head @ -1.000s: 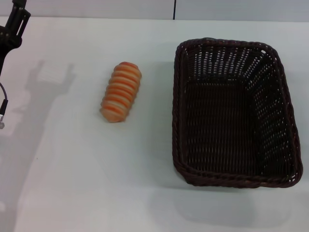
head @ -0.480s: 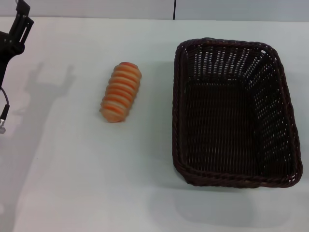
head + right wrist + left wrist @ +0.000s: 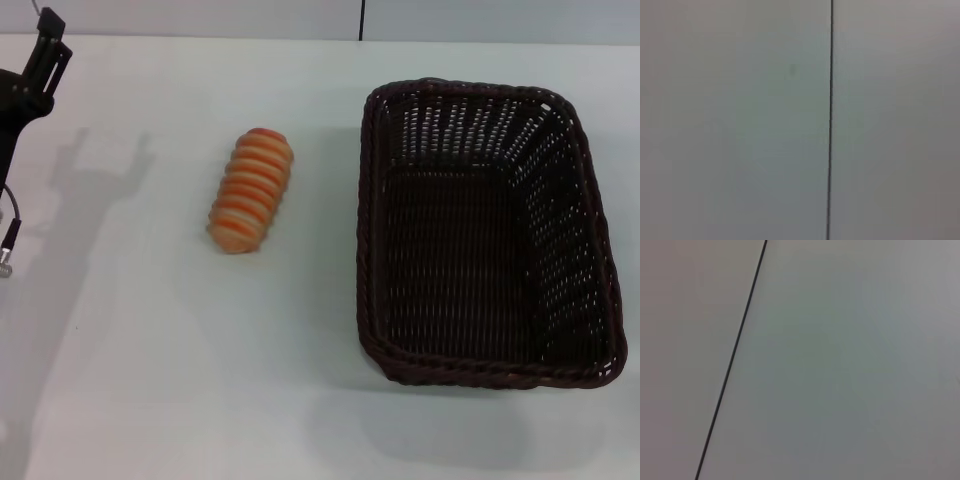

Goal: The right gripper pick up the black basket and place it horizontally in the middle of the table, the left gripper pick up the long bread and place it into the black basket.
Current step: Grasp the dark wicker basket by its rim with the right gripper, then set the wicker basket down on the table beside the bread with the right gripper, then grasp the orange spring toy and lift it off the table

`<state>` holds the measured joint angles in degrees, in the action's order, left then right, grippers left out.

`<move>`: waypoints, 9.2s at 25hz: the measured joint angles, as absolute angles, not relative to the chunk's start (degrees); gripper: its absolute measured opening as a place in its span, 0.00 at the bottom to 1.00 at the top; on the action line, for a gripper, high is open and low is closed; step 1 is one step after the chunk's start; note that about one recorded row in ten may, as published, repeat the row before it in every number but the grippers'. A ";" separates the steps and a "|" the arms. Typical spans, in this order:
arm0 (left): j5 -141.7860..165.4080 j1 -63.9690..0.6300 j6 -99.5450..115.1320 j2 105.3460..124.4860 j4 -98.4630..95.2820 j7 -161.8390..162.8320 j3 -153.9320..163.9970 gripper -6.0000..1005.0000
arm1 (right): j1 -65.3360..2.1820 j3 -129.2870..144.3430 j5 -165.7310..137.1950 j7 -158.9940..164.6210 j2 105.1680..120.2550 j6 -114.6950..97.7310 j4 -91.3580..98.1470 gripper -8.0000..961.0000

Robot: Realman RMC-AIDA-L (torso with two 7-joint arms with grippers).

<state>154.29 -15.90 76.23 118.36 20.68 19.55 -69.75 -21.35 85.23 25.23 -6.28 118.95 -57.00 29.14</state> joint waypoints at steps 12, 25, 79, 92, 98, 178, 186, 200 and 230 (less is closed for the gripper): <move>154.14 -17.49 75.46 118.39 20.65 19.24 -69.88 0.85 | -8.24 83.30 24.79 -12.81 119.06 -11.28 69.84 0.76; 154.20 -17.29 75.80 118.16 20.63 18.96 -70.45 0.85 | -6.99 78.65 23.18 -10.48 119.11 40.09 99.29 0.76; 154.58 -16.04 76.86 116.60 19.24 19.50 -75.15 0.84 | -12.87 90.13 23.83 7.79 119.27 79.64 101.77 0.75; 154.59 -15.70 77.62 116.63 19.25 19.52 -75.14 0.84 | -14.07 91.28 23.83 7.82 119.15 77.41 97.15 0.75; 154.57 -15.52 78.29 116.69 19.25 19.52 -75.14 0.84 | -14.93 91.40 23.59 7.53 119.09 76.55 95.13 0.74; 154.30 -13.66 77.14 118.22 23.07 21.89 -87.62 0.83 | -45.75 87.02 38.89 -45.74 118.92 99.09 89.84 0.15; 154.51 -13.73 76.99 118.19 23.02 22.15 -87.54 0.83 | -46.50 90.85 38.81 -44.37 118.92 97.53 86.99 0.15; 154.52 -13.71 77.34 118.12 23.29 22.59 -87.52 0.83 | -47.38 91.31 36.70 -42.52 118.94 92.11 85.44 0.28; 162.80 -17.24 76.55 117.50 23.82 33.21 -86.32 0.82 | -14.94 89.86 80.48 -83.91 119.19 23.39 84.85 0.36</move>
<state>162.80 -17.24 76.55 117.50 23.82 33.21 -86.32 -14.94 89.86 80.48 -83.91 119.19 23.39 84.85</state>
